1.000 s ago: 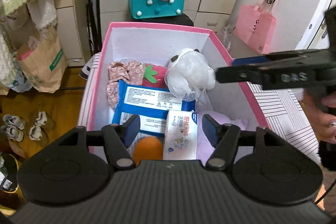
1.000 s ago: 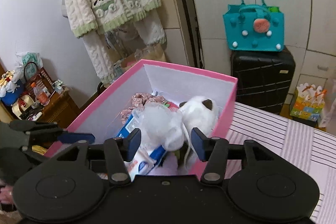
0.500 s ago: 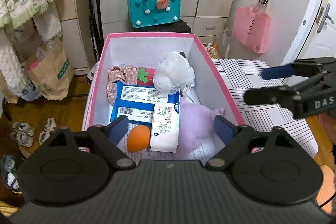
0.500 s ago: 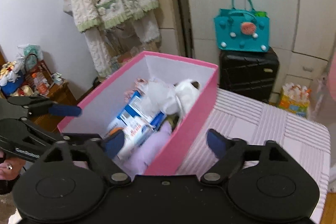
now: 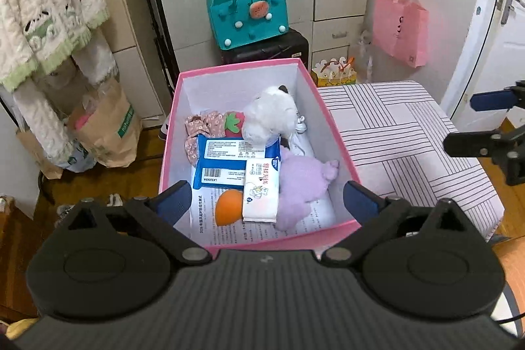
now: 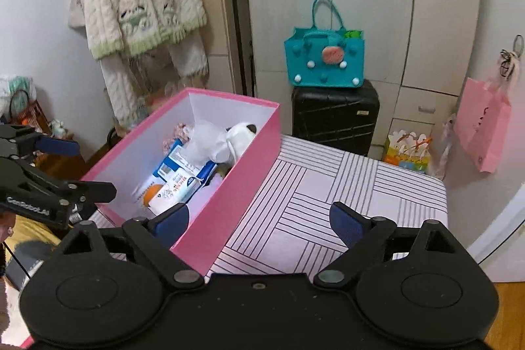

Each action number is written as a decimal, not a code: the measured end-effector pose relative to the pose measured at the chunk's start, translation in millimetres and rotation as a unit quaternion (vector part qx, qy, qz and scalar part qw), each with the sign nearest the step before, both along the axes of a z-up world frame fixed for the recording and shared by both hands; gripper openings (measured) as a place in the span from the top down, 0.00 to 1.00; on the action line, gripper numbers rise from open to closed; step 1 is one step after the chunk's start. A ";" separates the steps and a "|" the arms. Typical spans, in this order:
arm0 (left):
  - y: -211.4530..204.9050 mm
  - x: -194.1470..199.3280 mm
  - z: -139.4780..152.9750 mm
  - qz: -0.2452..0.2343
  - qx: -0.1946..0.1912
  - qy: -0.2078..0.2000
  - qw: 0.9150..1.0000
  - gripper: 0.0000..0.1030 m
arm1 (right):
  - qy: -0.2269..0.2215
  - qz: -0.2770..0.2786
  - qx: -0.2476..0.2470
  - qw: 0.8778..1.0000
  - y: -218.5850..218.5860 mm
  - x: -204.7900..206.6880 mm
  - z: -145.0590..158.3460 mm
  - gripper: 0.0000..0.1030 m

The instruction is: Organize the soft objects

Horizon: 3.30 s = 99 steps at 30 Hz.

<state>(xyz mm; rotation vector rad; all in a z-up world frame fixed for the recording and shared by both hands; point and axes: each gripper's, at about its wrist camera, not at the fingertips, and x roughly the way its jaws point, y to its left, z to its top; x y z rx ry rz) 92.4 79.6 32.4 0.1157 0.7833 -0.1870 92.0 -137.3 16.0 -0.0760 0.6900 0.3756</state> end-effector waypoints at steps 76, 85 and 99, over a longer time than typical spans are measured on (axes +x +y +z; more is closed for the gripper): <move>-51.5 -117.0 -15.8 0.073 0.003 -0.134 0.988 0.00 | -0.146 -0.144 -0.003 0.979 -21.8 -144.4 -35.7 0.08; -51.4 -122.6 -16.8 0.055 -0.024 -0.119 0.991 0.00 | -0.147 -0.152 -0.003 0.977 -24.0 -148.2 -34.7 0.08; -49.9 -125.7 -16.8 0.067 -0.028 -0.126 0.989 0.00 | -0.147 -0.150 -0.004 0.978 -22.4 -148.9 -35.0 0.07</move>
